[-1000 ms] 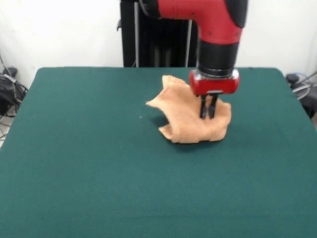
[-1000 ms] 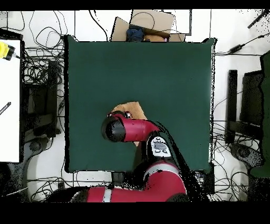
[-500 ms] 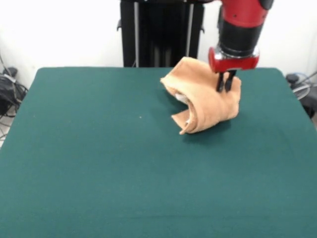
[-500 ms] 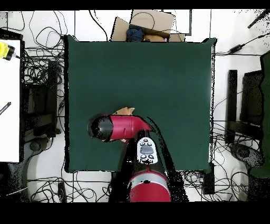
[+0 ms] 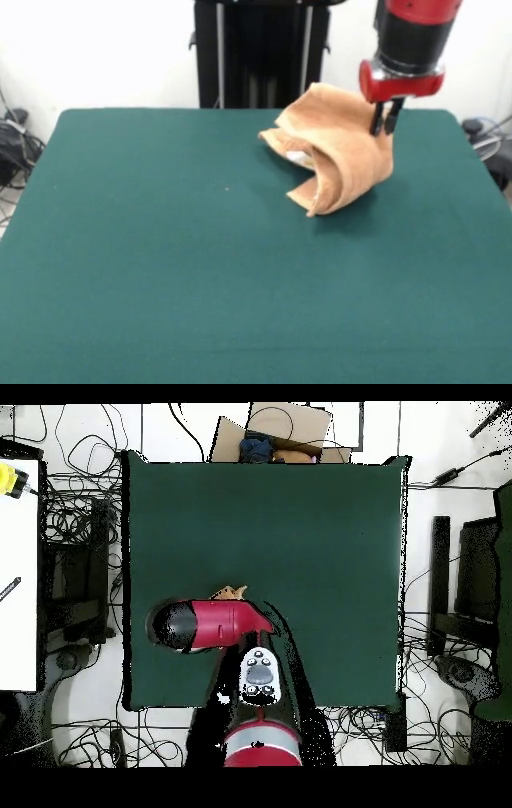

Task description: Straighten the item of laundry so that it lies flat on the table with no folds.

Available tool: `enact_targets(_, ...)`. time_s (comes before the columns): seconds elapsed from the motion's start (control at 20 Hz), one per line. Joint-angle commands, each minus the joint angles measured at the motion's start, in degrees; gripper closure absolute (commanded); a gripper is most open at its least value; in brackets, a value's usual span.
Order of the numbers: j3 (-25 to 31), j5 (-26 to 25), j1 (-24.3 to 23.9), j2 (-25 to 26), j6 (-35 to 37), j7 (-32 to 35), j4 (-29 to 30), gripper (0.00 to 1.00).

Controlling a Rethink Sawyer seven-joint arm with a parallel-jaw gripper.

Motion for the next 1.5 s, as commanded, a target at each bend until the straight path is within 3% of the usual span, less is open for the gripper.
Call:
enact_targets(0.05, -3.9, 5.3, 7.1, -4.6, 13.4, 20.1, -1.7, 1.00)
enact_targets(0.6, -6.9, 8.4, 13.5, -8.2, 20.5, 24.1, -3.4, 1.00)
enact_targets(1.1, -4.4, 11.7, 8.5, -11.7, 18.4, 17.0, 2.8, 1.00)
enact_targets(1.5, -4.4, 10.9, 6.7, -12.7, 23.3, 15.7, 1.0, 1.00)
